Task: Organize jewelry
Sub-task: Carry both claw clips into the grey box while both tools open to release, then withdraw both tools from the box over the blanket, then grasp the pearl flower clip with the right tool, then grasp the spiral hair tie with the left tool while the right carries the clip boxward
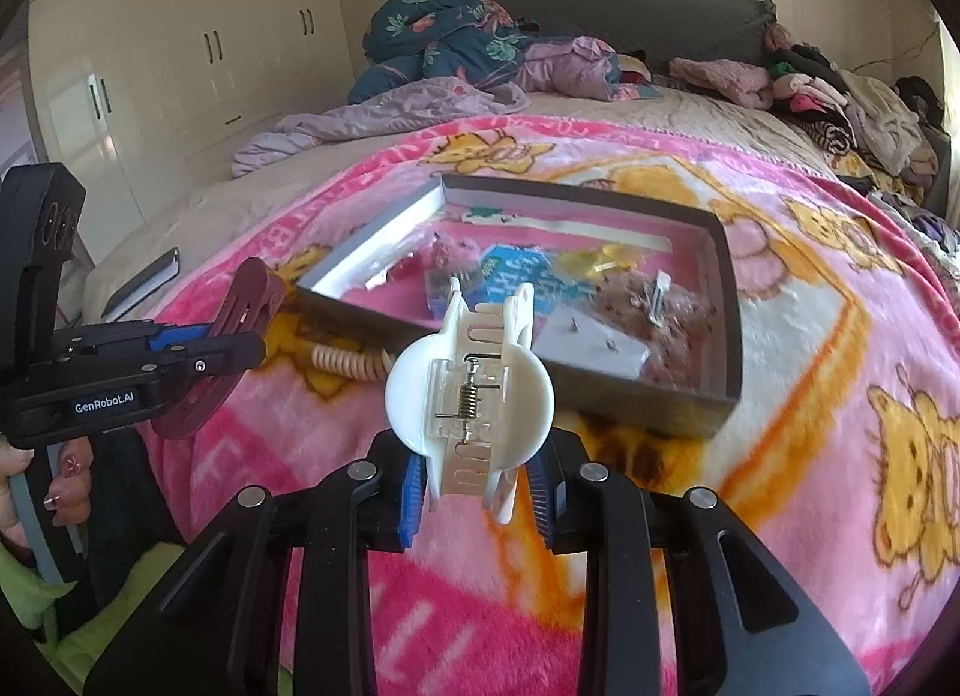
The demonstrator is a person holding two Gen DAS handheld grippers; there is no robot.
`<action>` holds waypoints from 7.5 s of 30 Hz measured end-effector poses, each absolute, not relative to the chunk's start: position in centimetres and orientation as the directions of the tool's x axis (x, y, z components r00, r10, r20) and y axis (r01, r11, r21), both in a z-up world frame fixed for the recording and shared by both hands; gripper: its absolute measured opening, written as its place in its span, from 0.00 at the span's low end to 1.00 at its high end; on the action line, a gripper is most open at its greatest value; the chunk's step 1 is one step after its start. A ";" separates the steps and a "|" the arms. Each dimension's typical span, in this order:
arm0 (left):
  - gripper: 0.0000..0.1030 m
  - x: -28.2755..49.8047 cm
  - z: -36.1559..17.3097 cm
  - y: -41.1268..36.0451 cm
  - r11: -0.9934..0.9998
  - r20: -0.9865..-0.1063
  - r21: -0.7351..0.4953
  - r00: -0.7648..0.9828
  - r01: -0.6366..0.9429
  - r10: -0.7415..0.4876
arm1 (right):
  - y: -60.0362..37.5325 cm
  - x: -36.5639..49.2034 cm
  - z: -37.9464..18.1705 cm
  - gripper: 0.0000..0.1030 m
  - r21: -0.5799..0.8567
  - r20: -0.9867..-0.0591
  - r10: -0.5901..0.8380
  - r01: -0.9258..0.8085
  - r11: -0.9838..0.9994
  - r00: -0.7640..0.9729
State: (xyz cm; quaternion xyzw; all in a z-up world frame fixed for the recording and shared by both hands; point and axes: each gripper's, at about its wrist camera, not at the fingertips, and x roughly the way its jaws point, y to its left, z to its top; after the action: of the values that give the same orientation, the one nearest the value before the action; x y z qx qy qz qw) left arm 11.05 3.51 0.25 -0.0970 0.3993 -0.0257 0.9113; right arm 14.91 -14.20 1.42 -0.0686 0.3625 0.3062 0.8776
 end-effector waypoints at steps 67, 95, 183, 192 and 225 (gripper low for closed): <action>0.09 25.4 -3.0 6.9 0.979 -0.772 -0.195 0.626 -0.066 -0.112 | -8.3 30.7 -2.6 0.27 0.056 -0.796 0.381 -0.569 0.820 0.471; 0.36 21.1 -0.4 6.7 0.976 -0.740 -0.211 0.661 -0.054 -0.123 | -12.4 24.1 2.2 0.84 0.054 -0.702 0.388 -0.499 0.865 0.597; 0.31 15.0 -6.1 0.9 0.959 -0.815 -0.005 0.554 0.284 -0.168 | -14.7 18.7 -3.3 0.39 0.175 -0.761 0.434 -0.491 0.854 0.483; 0.31 13.9 -3.1 0.7 0.960 -0.770 -0.092 0.593 0.264 -0.237 | -15.5 18.1 -1.1 0.39 0.181 -0.729 0.455 -0.497 0.848 0.511; 0.31 22.5 -1.2 -1.3 0.979 -0.750 -0.157 0.629 0.126 -0.202 | -19.5 26.6 1.9 0.39 0.132 -0.666 0.417 -0.452 0.882 0.619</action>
State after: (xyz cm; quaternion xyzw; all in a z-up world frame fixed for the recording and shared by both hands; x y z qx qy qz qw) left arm 22.55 -1.26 -1.23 -0.0448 0.4208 -0.0911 0.9015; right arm 26.55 -19.47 1.89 -0.0244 0.3635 0.2417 0.8994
